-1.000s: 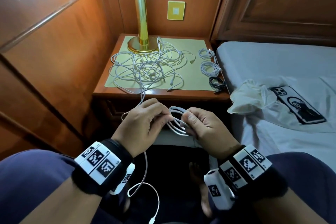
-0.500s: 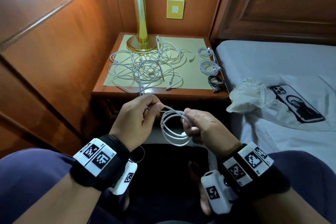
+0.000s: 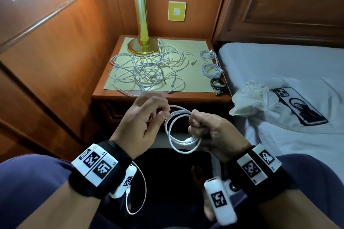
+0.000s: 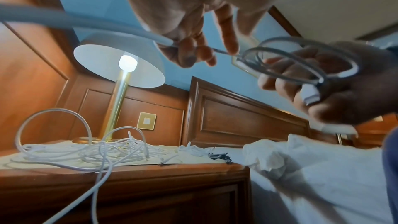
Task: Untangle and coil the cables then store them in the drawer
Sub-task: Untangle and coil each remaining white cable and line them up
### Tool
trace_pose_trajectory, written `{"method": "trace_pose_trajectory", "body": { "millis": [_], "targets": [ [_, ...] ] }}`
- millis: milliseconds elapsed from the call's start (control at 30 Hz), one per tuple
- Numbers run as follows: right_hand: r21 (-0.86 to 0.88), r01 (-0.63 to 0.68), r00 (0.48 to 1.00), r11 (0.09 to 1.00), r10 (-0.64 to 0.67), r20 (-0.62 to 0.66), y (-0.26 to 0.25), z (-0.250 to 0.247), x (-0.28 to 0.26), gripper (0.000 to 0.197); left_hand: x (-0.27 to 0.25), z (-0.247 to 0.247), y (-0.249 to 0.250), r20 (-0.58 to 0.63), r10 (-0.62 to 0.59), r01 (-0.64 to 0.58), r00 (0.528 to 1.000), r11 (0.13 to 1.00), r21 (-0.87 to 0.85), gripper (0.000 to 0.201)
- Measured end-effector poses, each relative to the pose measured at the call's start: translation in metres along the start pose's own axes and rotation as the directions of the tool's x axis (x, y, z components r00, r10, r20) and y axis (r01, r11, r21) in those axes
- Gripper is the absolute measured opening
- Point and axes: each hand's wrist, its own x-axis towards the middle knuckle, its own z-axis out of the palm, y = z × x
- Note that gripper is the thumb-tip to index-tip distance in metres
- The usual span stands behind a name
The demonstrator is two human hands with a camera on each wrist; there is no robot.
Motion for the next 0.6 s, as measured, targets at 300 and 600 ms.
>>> {"method": "trace_pose_trajectory", "body": {
  "millis": [300,600],
  "targets": [
    [-0.017,-0.037,0.999,0.999,0.037,-0.003,0.001,0.002,0.000,0.039,-0.008,0.003,-0.004,0.090,-0.075,0.074,0.993,0.997,0.015,0.031],
    [-0.136,0.119,0.993,0.983,-0.115,0.036,0.010,-0.001,0.007,0.046,-0.004,-0.001,0.007,0.289,-0.375,0.465,0.881,0.798,-0.384,0.015]
  ]
}}
